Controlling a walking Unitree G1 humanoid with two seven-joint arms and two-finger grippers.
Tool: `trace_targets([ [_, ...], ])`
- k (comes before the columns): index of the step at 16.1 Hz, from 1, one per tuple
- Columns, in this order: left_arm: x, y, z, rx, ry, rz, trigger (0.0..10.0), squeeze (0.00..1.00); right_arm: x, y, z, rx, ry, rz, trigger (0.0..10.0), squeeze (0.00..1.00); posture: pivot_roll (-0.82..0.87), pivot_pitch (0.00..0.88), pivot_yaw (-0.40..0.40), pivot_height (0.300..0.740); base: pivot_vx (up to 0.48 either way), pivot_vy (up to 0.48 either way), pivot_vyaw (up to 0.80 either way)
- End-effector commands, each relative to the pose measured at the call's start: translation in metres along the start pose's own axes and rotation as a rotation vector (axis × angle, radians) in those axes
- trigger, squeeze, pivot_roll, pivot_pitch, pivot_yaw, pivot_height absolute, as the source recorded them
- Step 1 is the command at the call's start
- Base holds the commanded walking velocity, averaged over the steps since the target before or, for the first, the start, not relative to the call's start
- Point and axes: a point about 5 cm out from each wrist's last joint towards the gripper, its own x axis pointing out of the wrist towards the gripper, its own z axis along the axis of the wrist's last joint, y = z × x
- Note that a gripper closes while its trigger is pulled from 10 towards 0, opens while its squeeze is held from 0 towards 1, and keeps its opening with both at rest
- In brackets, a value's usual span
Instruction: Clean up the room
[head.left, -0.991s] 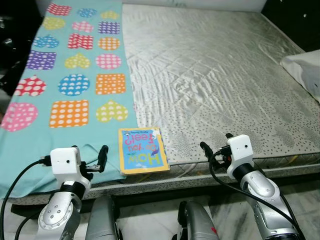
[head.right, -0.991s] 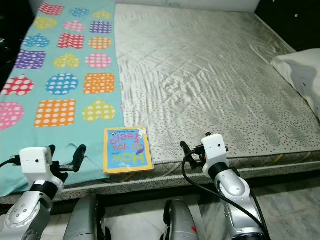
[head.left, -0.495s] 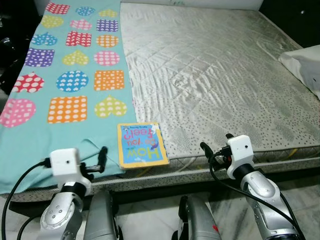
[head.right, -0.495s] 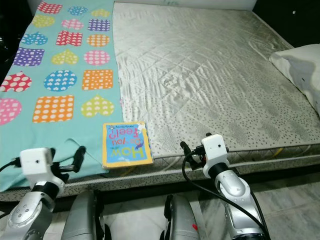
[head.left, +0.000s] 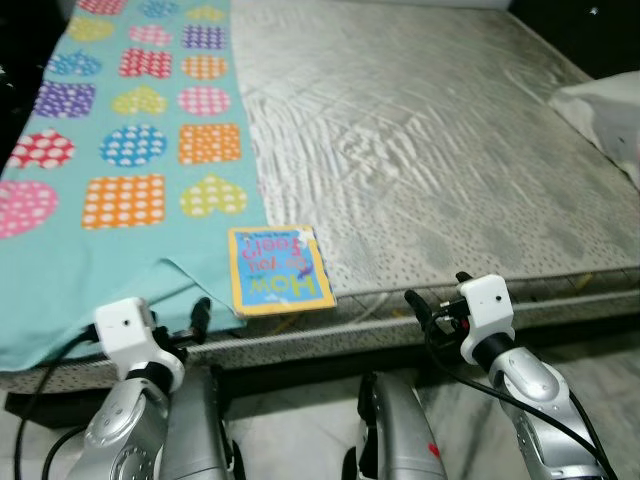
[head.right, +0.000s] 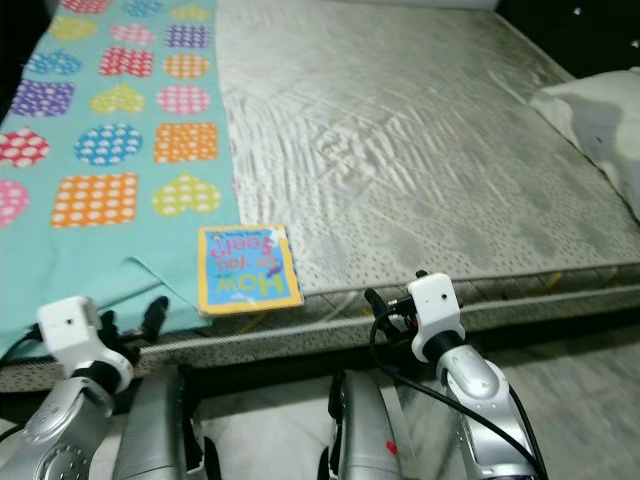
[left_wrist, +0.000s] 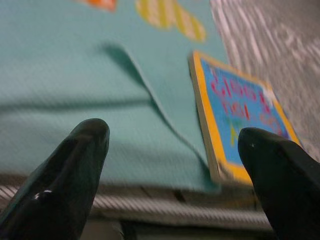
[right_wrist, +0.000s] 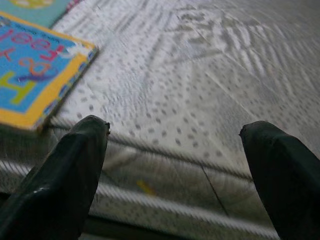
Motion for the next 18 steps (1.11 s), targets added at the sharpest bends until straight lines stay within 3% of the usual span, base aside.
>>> trace_targets([
  [1, 0.002, -0.003, -0.003, -0.016, 0.032, -0.031, 10.0, 0.00, -0.005, -0.008, 0.000, -0.012, 0.008, -0.010, 10.0, 0.00, -0.09, 0.185, -0.130, 0.518, 0.000, 0.000, 0.00],
  [8, 0.019, -0.016, 0.011, 0.026, 0.015, -0.149, 10.0, 0.00, -0.007, -0.010, 0.000, -0.033, 0.015, -0.004, 10.0, 0.00, -0.10, 0.167, -0.128, 0.518, 0.000, 0.000, 0.00],
  [11, 0.024, -0.008, 0.026, 0.001, -0.078, -0.084, 10.0, 0.00, -0.007, -0.010, 0.000, -0.034, 0.014, -0.005, 10.0, 0.00, -0.10, 0.163, -0.125, 0.518, 0.000, 0.000, 0.00],
  [13, 0.028, -0.002, 0.026, -0.022, -0.072, -0.063, 10.0, 0.00, -0.007, -0.011, 0.000, -0.034, 0.013, -0.008, 10.0, 0.00, -0.11, 0.163, -0.127, 0.518, 0.000, 0.000, 0.00],
  [16, 0.049, -0.005, 0.021, -0.074, -0.021, -0.083, 10.0, 0.00, -0.010, -0.012, 0.001, -0.045, 0.011, -0.008, 10.0, 0.00, -0.13, 0.169, -0.131, 0.518, 0.000, 0.000, 0.00],
  [18, 0.056, -0.007, 0.021, -0.066, -0.022, -0.094, 10.0, 0.00, -0.013, -0.014, 0.002, -0.050, 0.011, -0.013, 10.0, 0.00, -0.15, 0.173, -0.132, 0.518, 0.000, 0.000, 0.00],
])
